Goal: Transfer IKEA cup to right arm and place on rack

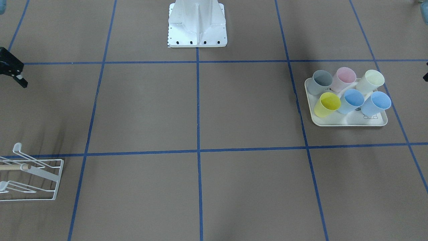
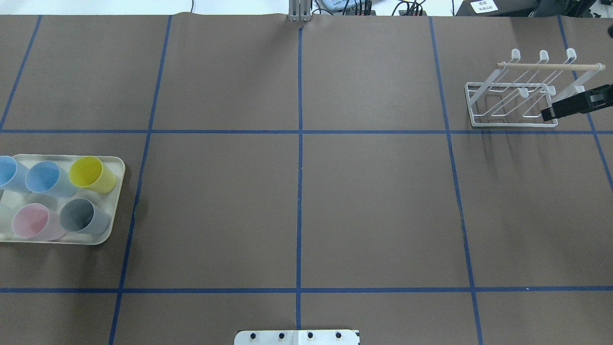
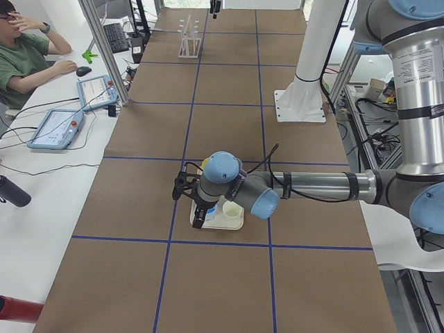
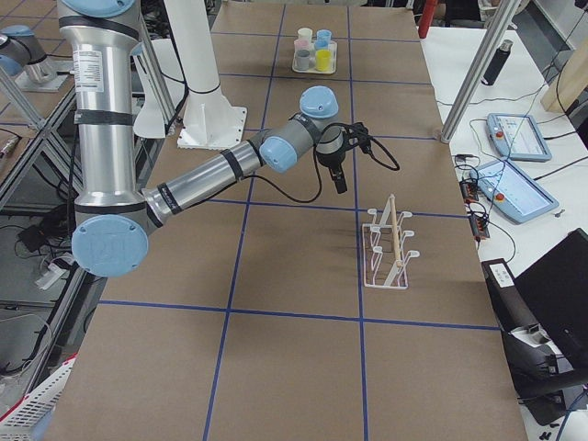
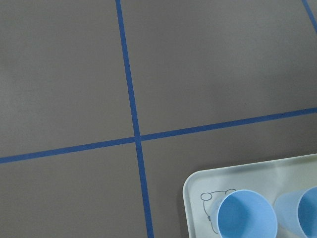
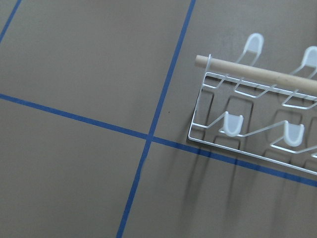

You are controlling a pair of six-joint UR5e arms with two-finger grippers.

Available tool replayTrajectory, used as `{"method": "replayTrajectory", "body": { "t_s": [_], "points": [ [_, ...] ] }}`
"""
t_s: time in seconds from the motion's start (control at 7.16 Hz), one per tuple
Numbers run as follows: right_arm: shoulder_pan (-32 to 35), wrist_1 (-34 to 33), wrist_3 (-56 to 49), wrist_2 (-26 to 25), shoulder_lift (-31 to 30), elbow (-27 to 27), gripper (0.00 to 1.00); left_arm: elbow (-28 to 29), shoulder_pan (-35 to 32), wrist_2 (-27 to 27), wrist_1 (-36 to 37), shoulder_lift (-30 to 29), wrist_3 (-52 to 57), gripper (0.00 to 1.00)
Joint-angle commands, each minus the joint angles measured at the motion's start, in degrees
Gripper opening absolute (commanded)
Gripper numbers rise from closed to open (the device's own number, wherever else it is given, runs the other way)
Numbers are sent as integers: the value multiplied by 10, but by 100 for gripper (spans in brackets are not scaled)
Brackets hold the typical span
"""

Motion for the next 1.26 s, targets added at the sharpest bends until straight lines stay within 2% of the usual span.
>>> {"method": "replayTrajectory", "body": {
  "t_s": [0.0,0.28,0.56,0.7,0.84,0.98,1.12],
  "points": [
    [-49,2,43,-46,4,9,100,6,66,52,-34,0,-71,100],
    [-50,3,43,-46,4,9,100,54,91,66,-92,-3,-87,100],
    [-50,4,43,-46,4,9,100,61,130,102,-99,-14,-113,99],
    [-50,5,43,-46,4,9,100,76,142,114,-104,-24,-113,93],
    [-49,5,43,-46,4,10,100,100,144,114,-124,-35,-112,79],
    [-49,5,43,-46,4,9,100,110,149,112,-139,-36,-112,69],
    [-49,5,42,-46,4,9,100,109,150,107,-148,-36,-113,69]
  ]
}}
